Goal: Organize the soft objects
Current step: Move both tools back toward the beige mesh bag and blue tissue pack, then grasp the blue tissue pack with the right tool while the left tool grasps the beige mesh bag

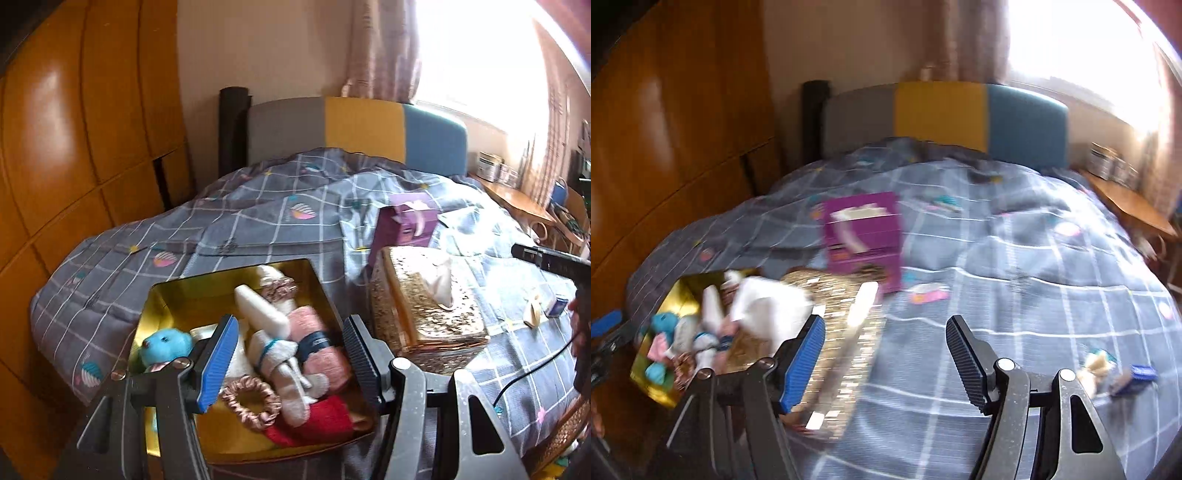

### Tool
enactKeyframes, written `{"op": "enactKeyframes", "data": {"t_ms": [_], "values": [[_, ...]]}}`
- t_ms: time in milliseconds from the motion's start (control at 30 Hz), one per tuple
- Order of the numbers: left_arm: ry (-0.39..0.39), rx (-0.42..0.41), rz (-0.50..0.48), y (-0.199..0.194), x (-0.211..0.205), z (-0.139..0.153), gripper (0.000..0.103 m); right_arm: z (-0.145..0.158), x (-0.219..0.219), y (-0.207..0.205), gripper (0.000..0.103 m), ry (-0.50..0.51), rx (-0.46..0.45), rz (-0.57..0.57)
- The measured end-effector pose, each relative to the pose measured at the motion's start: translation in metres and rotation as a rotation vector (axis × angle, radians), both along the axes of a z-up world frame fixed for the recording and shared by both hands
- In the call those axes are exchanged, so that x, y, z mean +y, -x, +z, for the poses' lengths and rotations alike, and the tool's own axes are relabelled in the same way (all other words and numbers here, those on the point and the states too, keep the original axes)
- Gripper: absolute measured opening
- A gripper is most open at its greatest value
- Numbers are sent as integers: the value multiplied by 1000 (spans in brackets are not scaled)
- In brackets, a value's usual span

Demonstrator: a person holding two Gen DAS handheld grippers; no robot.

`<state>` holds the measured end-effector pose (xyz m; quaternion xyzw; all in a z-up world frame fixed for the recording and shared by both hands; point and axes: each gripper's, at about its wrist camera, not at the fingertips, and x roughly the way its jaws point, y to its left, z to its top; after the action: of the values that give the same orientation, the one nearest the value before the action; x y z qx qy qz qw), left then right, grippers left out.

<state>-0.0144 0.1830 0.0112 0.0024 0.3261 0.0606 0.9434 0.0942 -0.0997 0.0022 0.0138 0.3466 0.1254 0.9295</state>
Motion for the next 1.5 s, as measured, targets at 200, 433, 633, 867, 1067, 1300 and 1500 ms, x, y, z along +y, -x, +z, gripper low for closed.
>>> {"op": "enactKeyframes", "data": {"t_ms": [200, 433, 633, 867, 1067, 1300, 1500], "values": [[-28, 0, -73, -9, -30, 4, 60, -2, -67, -11, 72, -40, 13, -166], [-40, -2, -154, -16, -60, 8, 60, -9, -133, -13, 74, -66, 24, -344], [-28, -2, -234, -25, -90, 13, 60, -7, -198, -7, 75, -114, -3, -534], [-24, 8, -380, -36, -140, 18, 60, -28, -285, -6, 77, -280, 82, -744], [-47, 53, -477, -51, -187, 8, 60, -63, -314, -20, 85, -237, 278, -756], [-32, 117, -547, -65, -224, -9, 60, -103, -357, -19, 100, -424, 390, -892], [-27, 162, -589, -77, -249, -22, 60, -122, -363, -33, 98, -502, 456, -910]]}}
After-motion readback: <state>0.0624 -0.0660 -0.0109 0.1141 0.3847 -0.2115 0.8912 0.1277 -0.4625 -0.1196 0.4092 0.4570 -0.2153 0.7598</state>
